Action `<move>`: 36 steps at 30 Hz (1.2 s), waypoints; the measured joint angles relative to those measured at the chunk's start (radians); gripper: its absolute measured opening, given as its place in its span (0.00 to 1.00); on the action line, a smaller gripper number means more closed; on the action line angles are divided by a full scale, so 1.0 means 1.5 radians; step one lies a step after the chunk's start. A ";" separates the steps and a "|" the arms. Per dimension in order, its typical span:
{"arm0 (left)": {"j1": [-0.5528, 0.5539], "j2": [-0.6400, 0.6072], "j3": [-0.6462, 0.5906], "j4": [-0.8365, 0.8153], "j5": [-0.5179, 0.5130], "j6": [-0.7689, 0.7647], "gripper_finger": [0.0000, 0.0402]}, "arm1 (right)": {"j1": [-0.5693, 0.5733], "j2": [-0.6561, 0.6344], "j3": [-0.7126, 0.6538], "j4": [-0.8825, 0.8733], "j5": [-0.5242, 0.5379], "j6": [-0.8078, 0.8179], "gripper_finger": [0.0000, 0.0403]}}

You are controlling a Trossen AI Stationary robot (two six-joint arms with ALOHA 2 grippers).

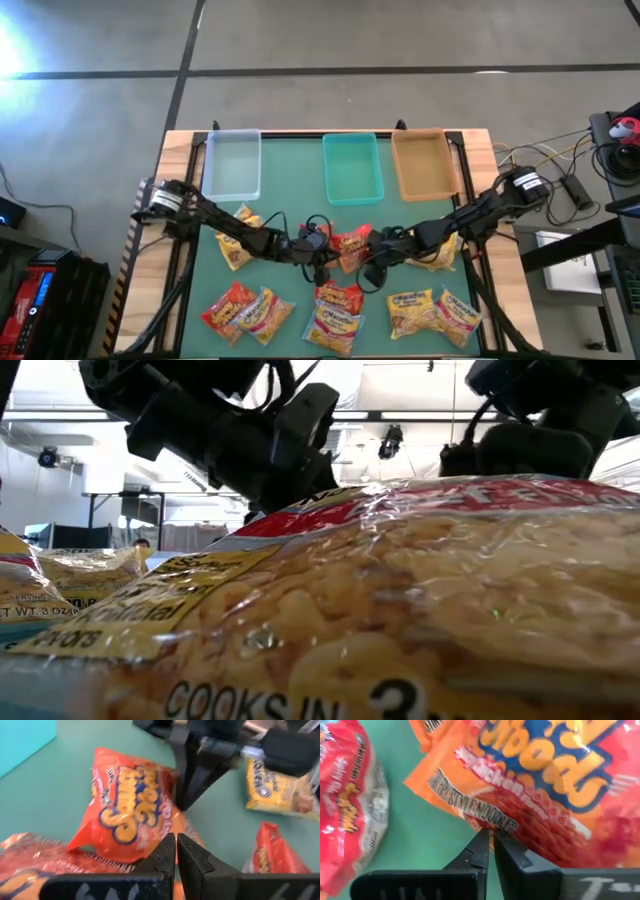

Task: Sort Maruchan noodles
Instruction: Put the orange noodle pack into the orange bin

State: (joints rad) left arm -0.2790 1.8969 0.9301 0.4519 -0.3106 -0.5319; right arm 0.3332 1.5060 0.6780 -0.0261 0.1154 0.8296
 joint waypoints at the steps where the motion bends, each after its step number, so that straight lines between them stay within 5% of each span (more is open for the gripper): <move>1: 0.000 0.000 0.001 0.001 0.001 0.000 0.00 | 0.000 -0.003 -0.001 -0.005 0.000 -0.003 0.04; 23: -0.001 -0.001 -0.001 0.032 0.004 0.018 0.00 | 0.000 -0.141 0.004 -0.076 0.044 -0.070 0.04; 36: -0.001 0.001 0.000 0.045 0.003 0.018 0.00 | 0.000 -0.134 0.004 -0.112 0.048 -0.073 0.04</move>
State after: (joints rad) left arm -0.2802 1.8988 0.9295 0.5192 -0.3061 -0.5053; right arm 0.3334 1.3056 0.6839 -0.1940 0.1867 0.7197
